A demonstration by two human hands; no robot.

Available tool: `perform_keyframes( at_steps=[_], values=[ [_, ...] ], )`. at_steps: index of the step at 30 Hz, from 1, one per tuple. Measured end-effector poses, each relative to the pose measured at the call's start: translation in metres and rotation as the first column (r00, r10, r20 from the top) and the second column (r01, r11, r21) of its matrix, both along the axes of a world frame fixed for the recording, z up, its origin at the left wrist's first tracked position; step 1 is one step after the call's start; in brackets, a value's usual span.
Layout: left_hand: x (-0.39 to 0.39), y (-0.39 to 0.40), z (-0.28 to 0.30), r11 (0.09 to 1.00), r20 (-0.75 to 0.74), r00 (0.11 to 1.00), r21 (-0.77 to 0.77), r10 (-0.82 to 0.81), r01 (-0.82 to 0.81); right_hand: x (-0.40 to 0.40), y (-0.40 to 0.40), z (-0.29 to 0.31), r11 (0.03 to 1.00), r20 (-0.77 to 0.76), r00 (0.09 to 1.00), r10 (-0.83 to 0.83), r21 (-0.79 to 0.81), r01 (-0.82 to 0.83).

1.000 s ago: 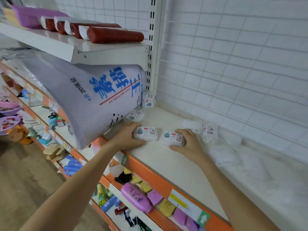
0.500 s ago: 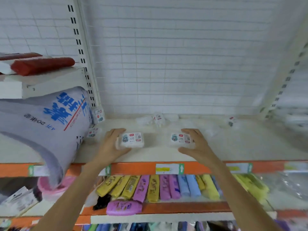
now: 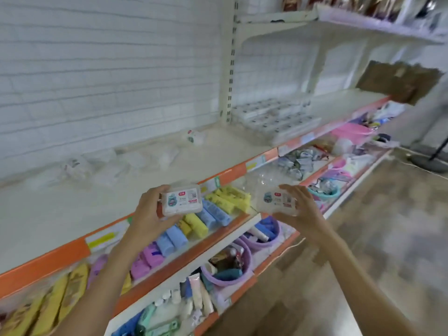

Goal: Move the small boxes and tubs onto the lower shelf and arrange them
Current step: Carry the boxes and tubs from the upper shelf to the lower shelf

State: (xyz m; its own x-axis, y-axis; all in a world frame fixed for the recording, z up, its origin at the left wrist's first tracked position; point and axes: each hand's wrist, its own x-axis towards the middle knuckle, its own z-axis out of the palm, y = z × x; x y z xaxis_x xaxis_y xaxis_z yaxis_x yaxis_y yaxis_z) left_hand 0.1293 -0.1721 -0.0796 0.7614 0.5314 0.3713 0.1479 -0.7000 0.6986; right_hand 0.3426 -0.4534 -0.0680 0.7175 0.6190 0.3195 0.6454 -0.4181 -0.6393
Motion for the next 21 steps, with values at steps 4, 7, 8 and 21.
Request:
perform_keyframes(
  at_steps=[4, 7, 8, 21],
  values=[
    [0.072, -0.045, -0.003, 0.986, 0.013, 0.988, -0.062, -0.153, 0.153, 0.027, -0.072, -0.009, 0.991, -0.042, 0.99, -0.133, 0.016, 0.133],
    [0.122, -0.081, -0.011, 0.98, 0.011, 0.981, -0.04, -0.196, 0.196, 0.052, -0.128, -0.014, 0.975, -0.014, 0.975, -0.224, 0.006, 0.224],
    [0.138, -0.095, -0.012, 0.977, 0.016, 0.977, -0.027, -0.213, 0.213, 0.061, -0.146, -0.014, 0.969, -0.008, 0.969, -0.248, 0.005, 0.248],
    [0.294, -0.194, -0.014, 0.976, 0.024, 0.976, -0.027, -0.216, 0.217, 0.201, -0.265, -0.021, 0.952, -0.062, 0.954, -0.292, 0.077, 0.297]
  ],
)
